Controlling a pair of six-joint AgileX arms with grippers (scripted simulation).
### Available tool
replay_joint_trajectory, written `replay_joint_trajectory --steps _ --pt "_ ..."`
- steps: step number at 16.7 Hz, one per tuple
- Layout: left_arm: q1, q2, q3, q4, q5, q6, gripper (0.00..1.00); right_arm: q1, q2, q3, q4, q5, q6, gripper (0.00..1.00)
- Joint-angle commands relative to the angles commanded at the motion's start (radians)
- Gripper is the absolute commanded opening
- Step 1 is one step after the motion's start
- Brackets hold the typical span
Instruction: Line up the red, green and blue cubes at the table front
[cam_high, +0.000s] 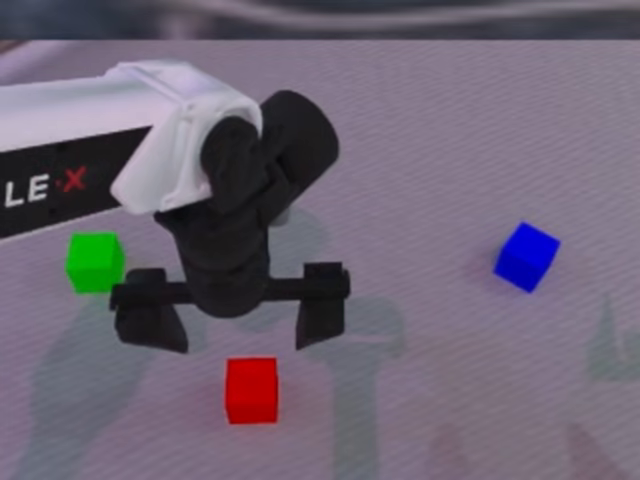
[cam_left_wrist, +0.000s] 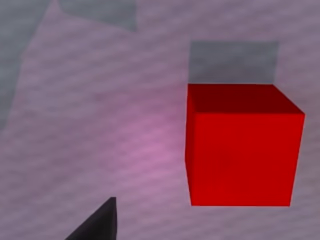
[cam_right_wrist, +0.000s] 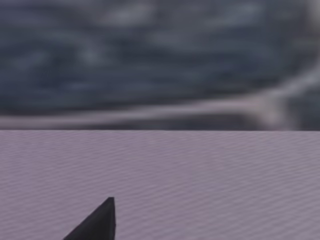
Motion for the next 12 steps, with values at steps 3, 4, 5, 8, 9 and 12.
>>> replay_joint_trajectory --steps 3,4,5,8,9,12 --pt "0.038 0.023 0.026 -0.006 0.001 0.037 1.00 0.000 0.000 0.000 0.000 0.000 0.000 1.00" --pt "0.070 0.041 0.047 -0.011 0.002 0.067 1.00 0.000 0.000 0.000 0.000 0.000 0.000 1.00" --pt "0.111 0.062 0.071 -0.017 0.003 0.104 1.00 0.000 0.000 0.000 0.000 0.000 0.000 1.00" --pt "0.277 0.140 0.152 -0.038 0.007 0.252 1.00 0.000 0.000 0.000 0.000 0.000 0.000 1.00" --pt "0.340 0.166 0.180 -0.045 0.009 0.309 1.00 0.000 0.000 0.000 0.000 0.000 0.000 1.00" --pt "0.506 0.233 0.256 -0.059 0.012 0.467 1.00 0.000 0.000 0.000 0.000 0.000 0.000 1.00"
